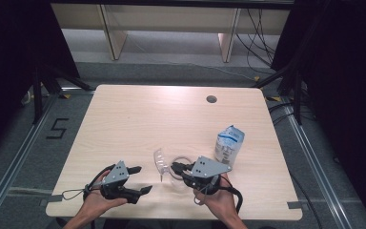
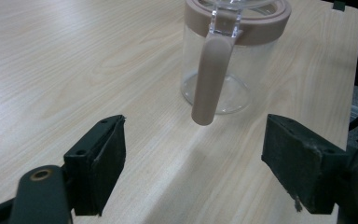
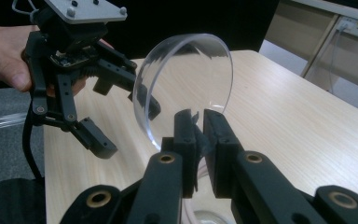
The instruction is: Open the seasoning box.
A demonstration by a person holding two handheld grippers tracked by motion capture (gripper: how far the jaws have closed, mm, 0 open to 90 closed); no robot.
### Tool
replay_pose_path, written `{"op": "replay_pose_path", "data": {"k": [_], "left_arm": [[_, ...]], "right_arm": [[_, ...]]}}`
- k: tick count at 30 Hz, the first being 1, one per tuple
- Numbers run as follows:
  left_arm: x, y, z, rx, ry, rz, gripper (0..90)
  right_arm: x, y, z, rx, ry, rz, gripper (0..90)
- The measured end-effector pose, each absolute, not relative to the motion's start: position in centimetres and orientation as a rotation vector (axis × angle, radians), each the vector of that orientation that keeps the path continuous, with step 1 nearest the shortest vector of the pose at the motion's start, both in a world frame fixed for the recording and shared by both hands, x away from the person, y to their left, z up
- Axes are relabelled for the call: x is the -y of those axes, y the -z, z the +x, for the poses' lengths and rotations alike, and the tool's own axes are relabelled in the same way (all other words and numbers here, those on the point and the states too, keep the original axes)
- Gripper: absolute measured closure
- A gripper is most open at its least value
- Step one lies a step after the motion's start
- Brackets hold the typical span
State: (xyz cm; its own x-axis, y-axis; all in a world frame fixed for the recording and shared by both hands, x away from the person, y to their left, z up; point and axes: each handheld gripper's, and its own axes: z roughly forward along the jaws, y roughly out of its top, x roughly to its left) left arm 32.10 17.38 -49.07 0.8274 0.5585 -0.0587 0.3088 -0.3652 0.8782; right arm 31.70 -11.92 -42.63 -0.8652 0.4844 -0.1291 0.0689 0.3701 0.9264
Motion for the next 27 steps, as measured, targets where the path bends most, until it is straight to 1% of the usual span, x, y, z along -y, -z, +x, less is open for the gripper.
{"op": "replay_pose_path", "data": {"k": [5, 7, 8, 10, 12, 15, 17, 22, 27], "left_arm": [[-17.6, 49.1, 32.2, -0.637, -0.311, 1.981, 21.2], [-17.5, 49.2, 32.2, -0.663, -0.296, 1.955, 21.2], [-17.6, 49.1, 32.3, -0.638, -0.314, 1.968, 21.2], [-17.6, 49.1, 32.3, -0.644, -0.311, 1.964, 21.2], [-17.6, 49.1, 32.3, -0.646, -0.31, 1.96, 21.2], [-17.6, 49.1, 32.3, -0.644, -0.31, 1.961, 20.9], [-17.6, 49.1, 32.3, -0.642, -0.314, 1.965, 20.9], [-17.5, 49.2, 32.3, -0.65, -0.313, 1.966, 20.7], [-17.5, 49.2, 32.4, -0.653, -0.315, 1.964, 20.6]], "right_arm": [[13.8, 42.4, 31.7, -2.221, -1.485, 0.538, 77.7], [14.9, 42.3, 31.8, -2.205, -1.464, 0.562, 73.9], [15.5, 42.3, 31.8, -2.197, -1.451, 0.573, 72.3], [16.7, 42.4, 31.9, -2.168, -1.452, 0.628, 66.5], [18.1, 42.4, 31.9, -2.146, -1.442, 0.673, 63.2], [20.1, 42.7, 31.6, -2.102, -1.433, 0.78, 53.1], [21.3, 43.1, 31.2, -2.098, -1.422, 0.844, 52.4], [23.7, 44.2, 30.3, -2.037, -1.381, 0.983, 43.7], [25.2, 44.8, 30.7, -1.972, -1.348, 1.062, 34.4]]}}
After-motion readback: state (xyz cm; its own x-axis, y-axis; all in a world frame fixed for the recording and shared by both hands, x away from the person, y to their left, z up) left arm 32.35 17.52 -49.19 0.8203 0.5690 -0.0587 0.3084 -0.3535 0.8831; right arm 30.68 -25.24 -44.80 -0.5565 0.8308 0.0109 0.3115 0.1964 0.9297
